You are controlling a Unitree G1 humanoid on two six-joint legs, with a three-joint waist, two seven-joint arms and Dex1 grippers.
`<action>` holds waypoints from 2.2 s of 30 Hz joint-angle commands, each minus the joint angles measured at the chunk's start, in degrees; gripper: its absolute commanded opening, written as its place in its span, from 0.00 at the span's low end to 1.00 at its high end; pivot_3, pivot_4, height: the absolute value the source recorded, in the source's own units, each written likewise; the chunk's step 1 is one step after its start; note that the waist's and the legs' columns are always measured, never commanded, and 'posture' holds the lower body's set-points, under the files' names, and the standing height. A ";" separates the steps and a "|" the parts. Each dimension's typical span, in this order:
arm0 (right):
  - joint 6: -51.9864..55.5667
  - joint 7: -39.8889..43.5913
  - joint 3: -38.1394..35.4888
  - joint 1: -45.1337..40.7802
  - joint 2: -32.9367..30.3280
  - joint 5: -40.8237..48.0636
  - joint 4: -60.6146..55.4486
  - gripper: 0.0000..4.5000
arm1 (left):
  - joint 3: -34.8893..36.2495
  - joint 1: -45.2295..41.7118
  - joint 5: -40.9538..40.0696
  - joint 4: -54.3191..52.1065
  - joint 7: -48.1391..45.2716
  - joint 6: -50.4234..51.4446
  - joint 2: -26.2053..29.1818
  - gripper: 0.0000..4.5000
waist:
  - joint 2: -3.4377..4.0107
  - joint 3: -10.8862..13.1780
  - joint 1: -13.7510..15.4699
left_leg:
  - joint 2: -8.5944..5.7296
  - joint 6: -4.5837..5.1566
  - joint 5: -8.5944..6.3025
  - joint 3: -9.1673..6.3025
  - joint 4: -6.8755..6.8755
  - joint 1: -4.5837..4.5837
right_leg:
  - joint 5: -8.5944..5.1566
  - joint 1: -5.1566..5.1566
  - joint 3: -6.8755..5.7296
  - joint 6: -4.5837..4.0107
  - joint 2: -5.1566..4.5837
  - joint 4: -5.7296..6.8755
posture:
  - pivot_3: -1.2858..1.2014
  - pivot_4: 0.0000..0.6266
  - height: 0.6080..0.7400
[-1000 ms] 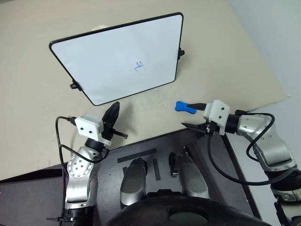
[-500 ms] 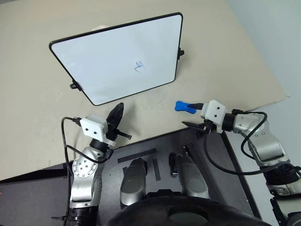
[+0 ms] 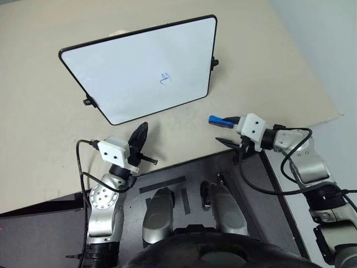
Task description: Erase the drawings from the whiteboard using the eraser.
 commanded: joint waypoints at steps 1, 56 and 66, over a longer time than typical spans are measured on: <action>-1.63 -1.39 -0.14 -0.72 0.16 -1.83 0.84 0.53 | -0.27 -0.45 -0.03 -0.54 -0.28 -1.59 -0.08 0.00 | 0.00 0.00 0.00 | 0.00 0.00 0.00 0.00 0.00 0.00 | 0.01 0.00 0.00 -0.02 0.00 0.00 | 0.52 0.24 1.00; -55.49 -59.09 17.18 -49.08 13.64 -50.90 50.36 0.01 | -0.21 -8.96 0.06 2.17 -0.24 -0.96 0.76 0.00 | 0.12 0.05 -0.51 | 0.07 0.07 0.08 -0.04 -0.03 -0.12 | 1.18 -0.77 -0.10 -0.70 -0.08 -0.05 | 0.52 0.24 1.00; -56.53 -53.82 21.98 -46.23 17.04 -50.36 54.57 0.01 | -1.59 -10.64 0.56 3.62 0.23 -0.93 0.32 0.00 | 0.11 0.04 -0.51 | 0.07 -0.03 -0.01 -0.03 -0.10 -0.24 | 1.15 -0.90 -0.11 -0.65 -0.09 -0.18 | 0.52 0.24 1.00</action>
